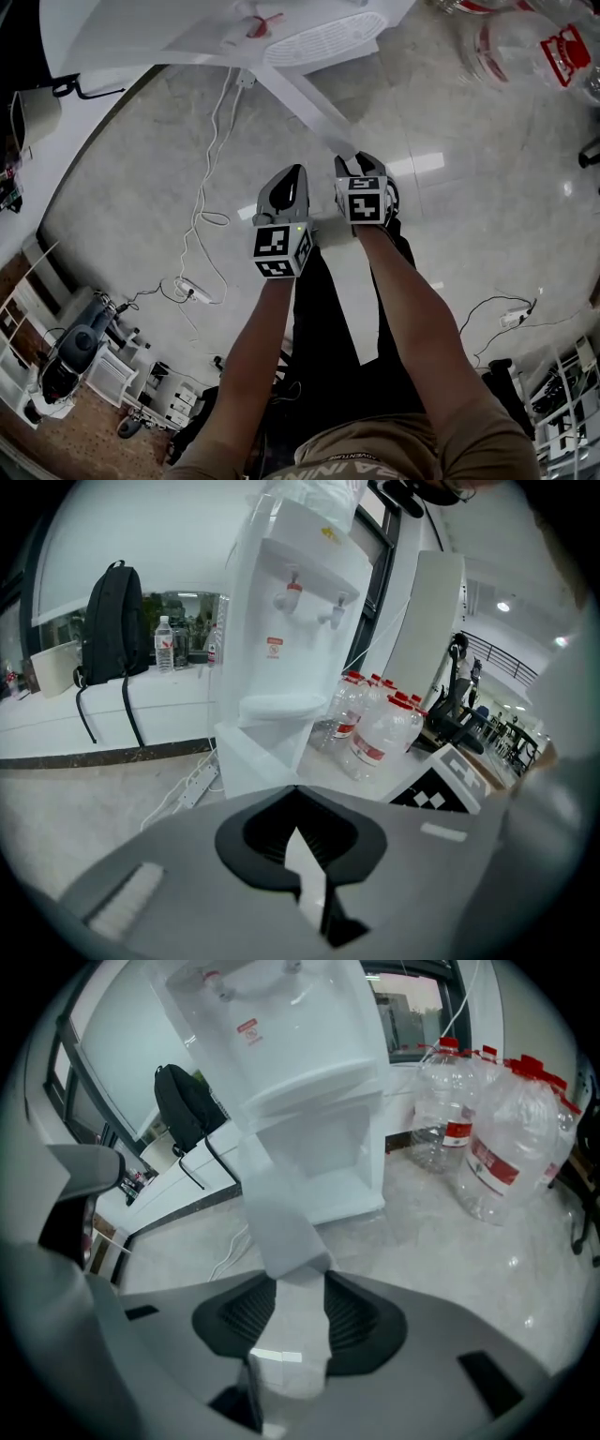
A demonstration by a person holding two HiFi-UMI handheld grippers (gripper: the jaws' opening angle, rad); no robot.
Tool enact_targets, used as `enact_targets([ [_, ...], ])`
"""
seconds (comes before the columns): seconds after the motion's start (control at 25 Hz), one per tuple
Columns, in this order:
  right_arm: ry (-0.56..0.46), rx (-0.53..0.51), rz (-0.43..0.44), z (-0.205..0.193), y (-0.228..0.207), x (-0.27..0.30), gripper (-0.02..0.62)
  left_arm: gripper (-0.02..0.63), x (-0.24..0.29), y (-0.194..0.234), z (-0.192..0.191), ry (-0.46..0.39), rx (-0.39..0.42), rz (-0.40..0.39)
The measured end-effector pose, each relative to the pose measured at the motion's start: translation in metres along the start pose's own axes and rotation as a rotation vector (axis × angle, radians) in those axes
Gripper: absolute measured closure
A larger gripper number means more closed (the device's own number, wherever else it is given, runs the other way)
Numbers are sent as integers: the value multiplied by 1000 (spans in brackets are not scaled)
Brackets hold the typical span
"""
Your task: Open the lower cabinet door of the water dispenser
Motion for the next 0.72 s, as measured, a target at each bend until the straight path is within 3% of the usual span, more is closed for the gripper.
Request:
enact_targets([
  [0.28,-21,83,-89,-20,38,3,433,604,-28,45,-13,53,41,-49],
  [0.72,-69,222,-243,-37,99,16,433,604,-59,109,3,74,164,-174],
])
Point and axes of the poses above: the fingertips, and each gripper's own axes: x forward along the fingers, y to its left, z out of its top, the point moved 9 cm from there along -x, backward along the fingers, and after that the axes turned 11 degrees about -y, right-handed, at the moved point
